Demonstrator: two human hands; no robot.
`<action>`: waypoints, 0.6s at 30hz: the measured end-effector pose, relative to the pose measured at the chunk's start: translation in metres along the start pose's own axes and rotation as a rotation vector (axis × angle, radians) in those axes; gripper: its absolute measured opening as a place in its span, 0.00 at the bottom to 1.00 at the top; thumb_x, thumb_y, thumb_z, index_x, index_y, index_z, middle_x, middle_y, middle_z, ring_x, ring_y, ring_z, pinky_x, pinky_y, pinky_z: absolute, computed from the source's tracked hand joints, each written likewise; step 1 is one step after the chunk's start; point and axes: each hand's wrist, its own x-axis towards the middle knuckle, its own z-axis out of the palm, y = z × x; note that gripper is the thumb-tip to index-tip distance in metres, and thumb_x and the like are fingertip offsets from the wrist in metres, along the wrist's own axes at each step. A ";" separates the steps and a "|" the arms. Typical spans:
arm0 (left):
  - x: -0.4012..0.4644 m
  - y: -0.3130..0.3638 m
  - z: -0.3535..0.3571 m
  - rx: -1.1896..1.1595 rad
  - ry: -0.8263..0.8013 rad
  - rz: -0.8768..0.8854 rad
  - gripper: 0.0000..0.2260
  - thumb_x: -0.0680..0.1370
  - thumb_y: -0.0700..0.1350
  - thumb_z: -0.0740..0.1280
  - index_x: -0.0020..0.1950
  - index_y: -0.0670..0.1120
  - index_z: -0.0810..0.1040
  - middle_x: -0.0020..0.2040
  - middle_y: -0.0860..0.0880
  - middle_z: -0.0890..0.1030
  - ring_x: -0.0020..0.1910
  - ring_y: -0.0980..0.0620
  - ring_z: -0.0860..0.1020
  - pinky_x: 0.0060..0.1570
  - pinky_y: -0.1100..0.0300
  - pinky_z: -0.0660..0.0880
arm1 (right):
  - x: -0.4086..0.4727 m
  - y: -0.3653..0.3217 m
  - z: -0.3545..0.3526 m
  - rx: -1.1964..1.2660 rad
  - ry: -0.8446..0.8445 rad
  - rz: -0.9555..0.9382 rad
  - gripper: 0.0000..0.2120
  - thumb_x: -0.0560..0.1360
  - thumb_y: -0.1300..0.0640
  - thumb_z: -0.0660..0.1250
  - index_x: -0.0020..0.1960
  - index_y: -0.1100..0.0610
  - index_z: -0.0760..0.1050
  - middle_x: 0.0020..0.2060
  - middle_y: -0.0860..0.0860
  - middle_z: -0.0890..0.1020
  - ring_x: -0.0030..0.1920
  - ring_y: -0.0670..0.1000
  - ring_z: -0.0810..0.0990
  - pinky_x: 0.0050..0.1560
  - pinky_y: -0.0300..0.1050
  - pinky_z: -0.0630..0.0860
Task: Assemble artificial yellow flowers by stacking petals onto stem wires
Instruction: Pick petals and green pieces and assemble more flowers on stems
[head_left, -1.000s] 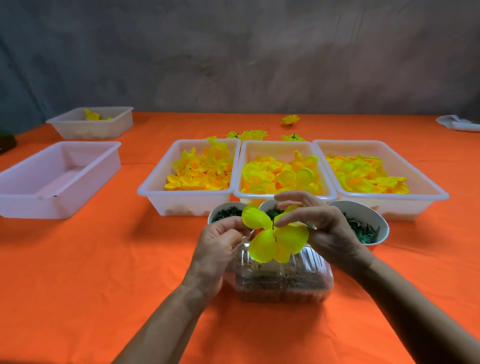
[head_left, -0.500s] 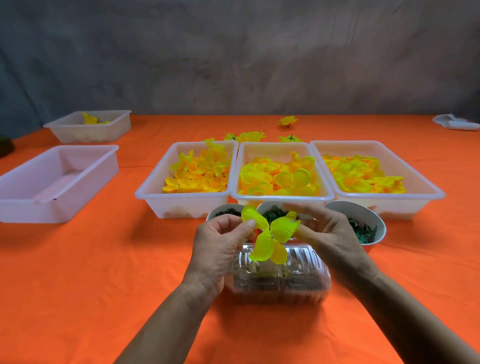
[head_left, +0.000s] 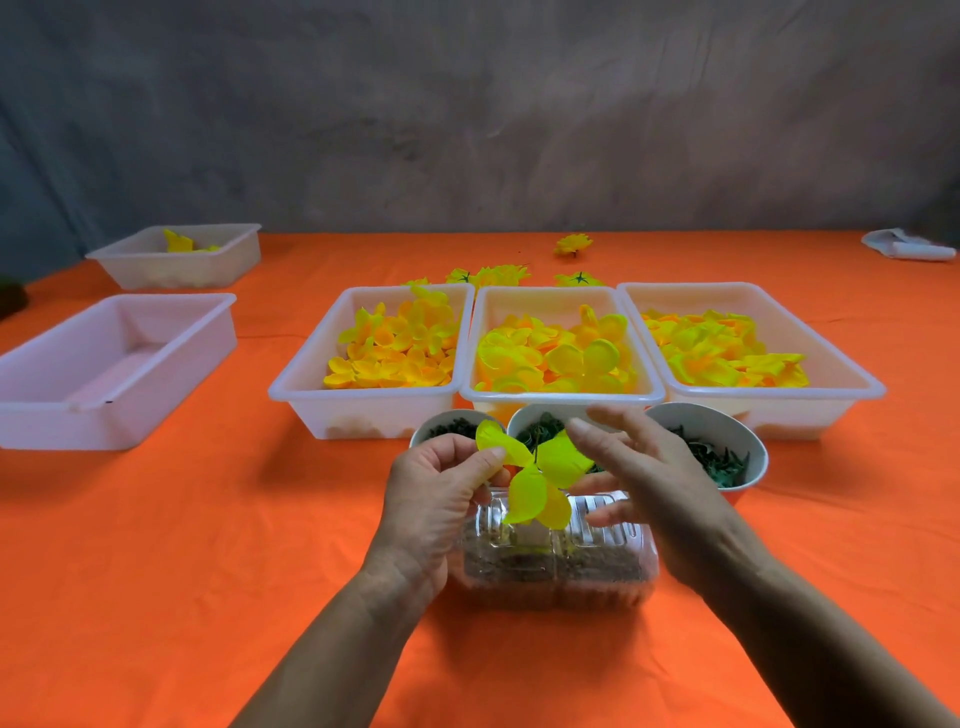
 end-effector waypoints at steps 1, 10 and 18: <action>0.000 0.000 0.001 -0.009 0.001 -0.018 0.08 0.73 0.37 0.70 0.33 0.44 0.79 0.29 0.47 0.79 0.29 0.53 0.72 0.34 0.59 0.70 | -0.001 -0.002 0.001 -0.021 0.005 -0.005 0.24 0.59 0.37 0.67 0.52 0.45 0.74 0.49 0.48 0.79 0.38 0.48 0.84 0.29 0.39 0.74; -0.001 0.004 0.004 0.024 -0.043 -0.034 0.06 0.72 0.38 0.71 0.35 0.44 0.79 0.33 0.46 0.81 0.30 0.54 0.76 0.35 0.60 0.73 | 0.009 0.000 0.004 -0.124 0.007 0.019 0.18 0.71 0.57 0.72 0.59 0.51 0.74 0.40 0.53 0.82 0.30 0.46 0.82 0.23 0.37 0.70; 0.004 0.003 0.009 -0.040 -0.044 -0.056 0.06 0.71 0.34 0.71 0.47 0.39 0.78 0.39 0.41 0.82 0.38 0.44 0.78 0.43 0.49 0.75 | 0.015 -0.004 0.007 -0.116 -0.006 0.067 0.17 0.71 0.64 0.71 0.57 0.51 0.75 0.37 0.51 0.80 0.36 0.47 0.79 0.24 0.36 0.71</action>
